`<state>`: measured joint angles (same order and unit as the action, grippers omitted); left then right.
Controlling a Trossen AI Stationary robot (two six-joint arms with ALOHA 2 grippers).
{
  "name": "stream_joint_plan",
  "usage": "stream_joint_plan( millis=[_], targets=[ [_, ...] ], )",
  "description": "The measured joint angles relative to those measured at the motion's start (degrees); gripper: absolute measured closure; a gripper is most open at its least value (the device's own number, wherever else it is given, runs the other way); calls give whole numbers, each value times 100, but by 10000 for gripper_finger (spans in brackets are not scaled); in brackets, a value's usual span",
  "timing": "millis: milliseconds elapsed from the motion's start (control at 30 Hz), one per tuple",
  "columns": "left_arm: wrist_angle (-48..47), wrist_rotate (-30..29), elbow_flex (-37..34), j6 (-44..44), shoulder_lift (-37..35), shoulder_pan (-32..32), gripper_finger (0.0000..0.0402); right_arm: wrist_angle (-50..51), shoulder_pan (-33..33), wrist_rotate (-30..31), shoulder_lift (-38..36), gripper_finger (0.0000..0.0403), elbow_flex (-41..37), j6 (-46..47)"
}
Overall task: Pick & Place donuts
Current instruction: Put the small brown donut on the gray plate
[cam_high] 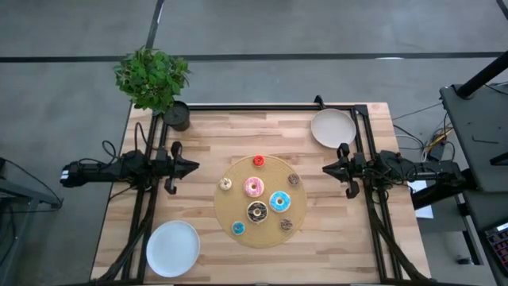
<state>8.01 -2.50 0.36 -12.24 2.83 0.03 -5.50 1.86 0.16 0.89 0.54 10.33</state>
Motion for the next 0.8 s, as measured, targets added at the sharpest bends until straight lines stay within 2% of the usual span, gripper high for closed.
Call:
stream_joint_plan(
  millis=[167,500,633,800],
  targets=[
    [64,1,0,-172,2,0,401,-60,-1,0,2,374,0,0],
    [1153,4,22,-175,0,0,401,-1004,-1,-2,0,374,0,-544],
    [1196,7,138,-18,2,-2,401,-1279,-1,0,0,374,0,-860],
    [1120,9,156,11,2,-2,401,-1143,0,0,9,374,0,-785]
  ],
)
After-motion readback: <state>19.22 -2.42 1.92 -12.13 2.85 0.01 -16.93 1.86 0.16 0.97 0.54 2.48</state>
